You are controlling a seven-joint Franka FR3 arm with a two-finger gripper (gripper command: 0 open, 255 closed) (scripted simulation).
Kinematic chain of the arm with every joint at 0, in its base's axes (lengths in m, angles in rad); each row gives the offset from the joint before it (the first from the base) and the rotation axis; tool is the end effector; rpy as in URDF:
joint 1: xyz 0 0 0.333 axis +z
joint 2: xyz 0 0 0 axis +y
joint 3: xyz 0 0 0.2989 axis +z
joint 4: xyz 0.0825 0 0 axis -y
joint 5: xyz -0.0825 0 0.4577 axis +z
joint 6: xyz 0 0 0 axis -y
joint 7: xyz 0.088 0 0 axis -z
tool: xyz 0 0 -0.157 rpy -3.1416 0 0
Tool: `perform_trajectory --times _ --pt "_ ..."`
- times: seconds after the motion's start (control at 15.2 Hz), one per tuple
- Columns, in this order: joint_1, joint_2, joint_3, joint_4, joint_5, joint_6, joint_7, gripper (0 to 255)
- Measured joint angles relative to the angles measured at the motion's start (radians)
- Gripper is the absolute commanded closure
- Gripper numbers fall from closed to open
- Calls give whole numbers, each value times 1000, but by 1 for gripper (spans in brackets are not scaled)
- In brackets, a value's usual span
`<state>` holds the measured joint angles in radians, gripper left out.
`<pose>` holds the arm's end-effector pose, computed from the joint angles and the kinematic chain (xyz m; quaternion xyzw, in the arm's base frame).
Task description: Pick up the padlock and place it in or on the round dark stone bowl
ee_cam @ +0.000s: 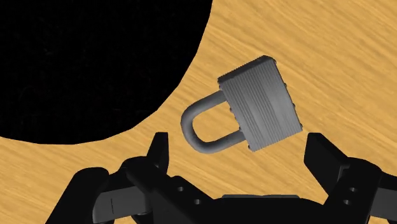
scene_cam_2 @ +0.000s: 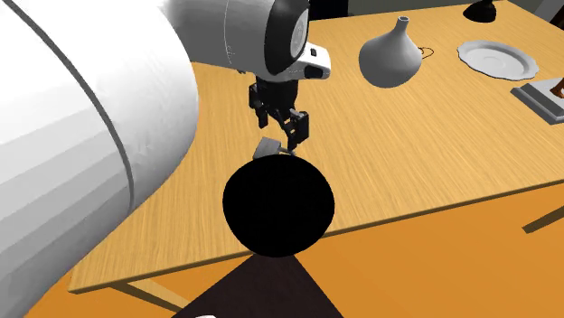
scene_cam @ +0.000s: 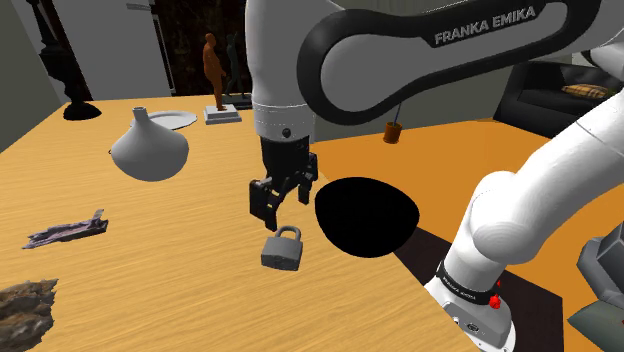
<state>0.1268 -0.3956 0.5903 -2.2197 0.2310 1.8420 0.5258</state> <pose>0.3764 0.3659 0.4133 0.9990 0.0419 -0.0163 0.0081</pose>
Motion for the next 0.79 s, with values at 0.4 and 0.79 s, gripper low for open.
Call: perform_trajectory --times 0.4,0.79 --pt "-30 242 106 133 -102 -17 153 0" --pt "-27 263 116 69 -108 61 163 0"
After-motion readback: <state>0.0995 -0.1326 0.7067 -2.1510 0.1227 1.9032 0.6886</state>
